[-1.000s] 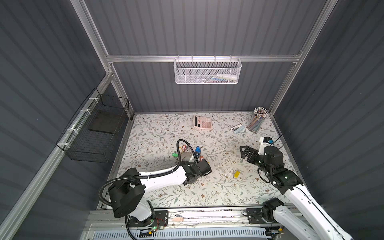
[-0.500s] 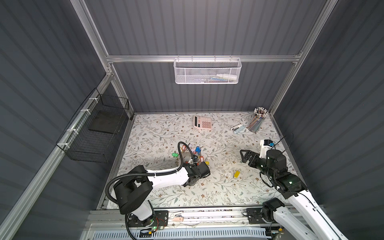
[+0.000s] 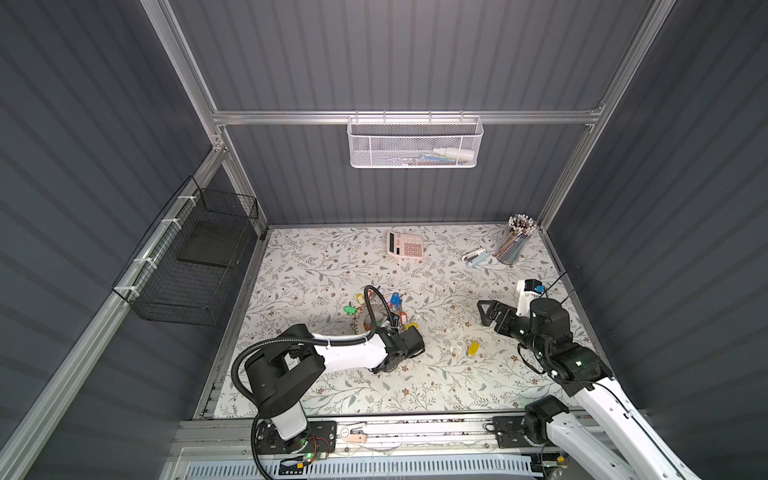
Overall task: Put the keys on the keyring
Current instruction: 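Reach the left gripper over the metal key ring while the right arm rises, then lower the left gripper and pinch the edge of the metal key ring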
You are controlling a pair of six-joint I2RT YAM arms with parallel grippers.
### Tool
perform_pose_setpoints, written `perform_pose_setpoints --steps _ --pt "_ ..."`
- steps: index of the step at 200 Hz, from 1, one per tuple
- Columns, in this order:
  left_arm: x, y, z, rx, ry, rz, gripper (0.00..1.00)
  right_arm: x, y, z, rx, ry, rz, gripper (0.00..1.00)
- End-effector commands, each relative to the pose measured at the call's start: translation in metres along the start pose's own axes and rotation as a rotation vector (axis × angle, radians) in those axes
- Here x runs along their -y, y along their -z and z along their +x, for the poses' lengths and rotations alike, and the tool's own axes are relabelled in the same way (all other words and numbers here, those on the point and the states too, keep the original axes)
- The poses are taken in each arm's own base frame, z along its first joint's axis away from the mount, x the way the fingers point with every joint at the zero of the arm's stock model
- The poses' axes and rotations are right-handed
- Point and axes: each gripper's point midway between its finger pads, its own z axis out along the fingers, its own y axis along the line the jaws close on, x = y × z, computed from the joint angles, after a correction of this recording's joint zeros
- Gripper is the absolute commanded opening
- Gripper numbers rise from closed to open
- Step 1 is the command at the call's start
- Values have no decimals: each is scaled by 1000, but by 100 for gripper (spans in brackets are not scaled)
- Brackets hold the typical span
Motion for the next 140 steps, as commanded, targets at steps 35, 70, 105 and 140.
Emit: perform_pose_setpoints --steps 35,70,105,140 --pt "-3 -2 -10 16 18 -80 31 0 -4 2 4 -6 -8 99" --pt "-7 -5 -8 11 20 -117 26 0 -5 3 1 -8 -7 99" --pt "-9 -7 -6 8 26 -136 20 0 -8 3 -5 -14 -10 99" --pt "-12 -7 -5 9 40 -146 17 0 -9 4 -8 -17 -12 99"
